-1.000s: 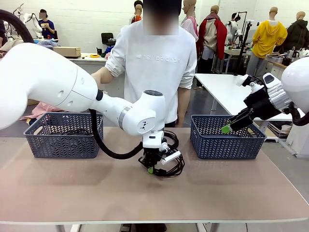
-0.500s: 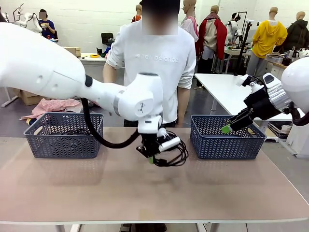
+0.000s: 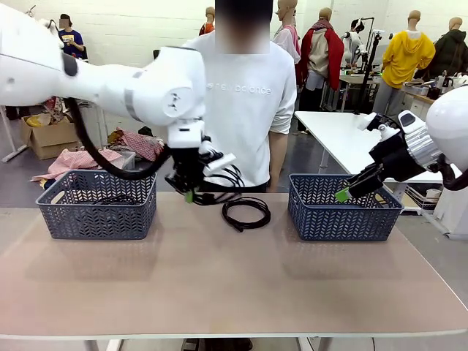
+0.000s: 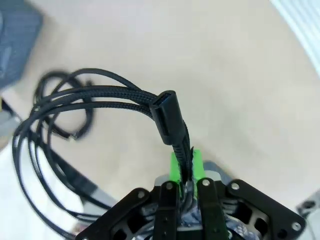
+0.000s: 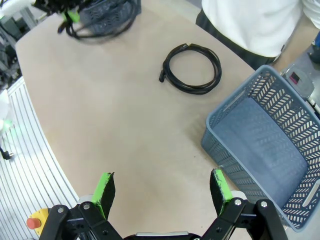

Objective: Organize the cables according to human instructions.
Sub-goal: Pick up a bundle of cables and place it in the basket indicated by the human.

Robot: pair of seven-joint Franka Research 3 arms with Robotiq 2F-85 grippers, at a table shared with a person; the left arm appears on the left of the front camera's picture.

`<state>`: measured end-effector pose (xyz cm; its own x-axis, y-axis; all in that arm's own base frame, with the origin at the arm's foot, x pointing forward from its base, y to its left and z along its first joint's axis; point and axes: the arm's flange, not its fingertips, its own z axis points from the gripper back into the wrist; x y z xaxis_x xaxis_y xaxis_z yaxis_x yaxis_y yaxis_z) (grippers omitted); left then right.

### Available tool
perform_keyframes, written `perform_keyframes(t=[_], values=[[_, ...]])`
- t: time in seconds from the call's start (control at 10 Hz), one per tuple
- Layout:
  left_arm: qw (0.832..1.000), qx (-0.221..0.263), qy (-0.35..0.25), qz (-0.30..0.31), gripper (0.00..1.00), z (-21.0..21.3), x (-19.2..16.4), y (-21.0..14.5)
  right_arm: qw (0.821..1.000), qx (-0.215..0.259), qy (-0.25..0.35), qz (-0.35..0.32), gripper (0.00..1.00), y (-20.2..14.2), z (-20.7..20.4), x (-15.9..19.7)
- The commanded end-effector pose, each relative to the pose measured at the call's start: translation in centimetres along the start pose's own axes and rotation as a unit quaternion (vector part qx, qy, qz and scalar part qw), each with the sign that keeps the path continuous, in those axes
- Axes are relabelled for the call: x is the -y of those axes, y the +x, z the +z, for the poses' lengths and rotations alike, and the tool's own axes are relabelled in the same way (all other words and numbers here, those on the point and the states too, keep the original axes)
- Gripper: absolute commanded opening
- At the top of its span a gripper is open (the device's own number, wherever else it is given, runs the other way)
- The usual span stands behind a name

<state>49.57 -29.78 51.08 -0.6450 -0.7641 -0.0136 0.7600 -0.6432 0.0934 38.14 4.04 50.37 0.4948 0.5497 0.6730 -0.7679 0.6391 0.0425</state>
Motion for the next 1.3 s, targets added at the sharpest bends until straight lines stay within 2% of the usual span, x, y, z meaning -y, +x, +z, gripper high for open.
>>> perform_keyframes(t=[0.0,0.3,0.5,0.6,1.1,1.2], values=[[0.997,0.014,0.016,0.068,0.0,0.8,2.1,-3.8,1.0,0.012,0.008,0.009,1.0,-0.2,-0.1,0.3],[0.99,0.02,0.036,0.133,0.0,1.8,3.8,-8.5,1.0,0.012,0.008,0.009,1.0,-0.2,-0.1,0.3],[0.984,0.019,0.036,0.174,0.0,2.0,4.7,-9.9,1.0,0.012,0.008,0.009,1.0,-0.2,-0.1,0.3],[0.991,0.015,0.023,0.132,0.0,2.0,3.4,-10.0,1.0,0.012,0.008,0.009,1.0,-0.2,-0.1,0.3],[0.991,0.015,0.023,0.132,0.0,2.0,3.4,-10.0,1.0,0.012,0.008,0.009,1.0,-0.2,-0.1,0.3],[0.99,0.018,0.021,0.14,0.11,1.6,3.3,-9.6,1.0,0.012,0.008,0.009,1.0,-0.2,-0.1,0.3]])
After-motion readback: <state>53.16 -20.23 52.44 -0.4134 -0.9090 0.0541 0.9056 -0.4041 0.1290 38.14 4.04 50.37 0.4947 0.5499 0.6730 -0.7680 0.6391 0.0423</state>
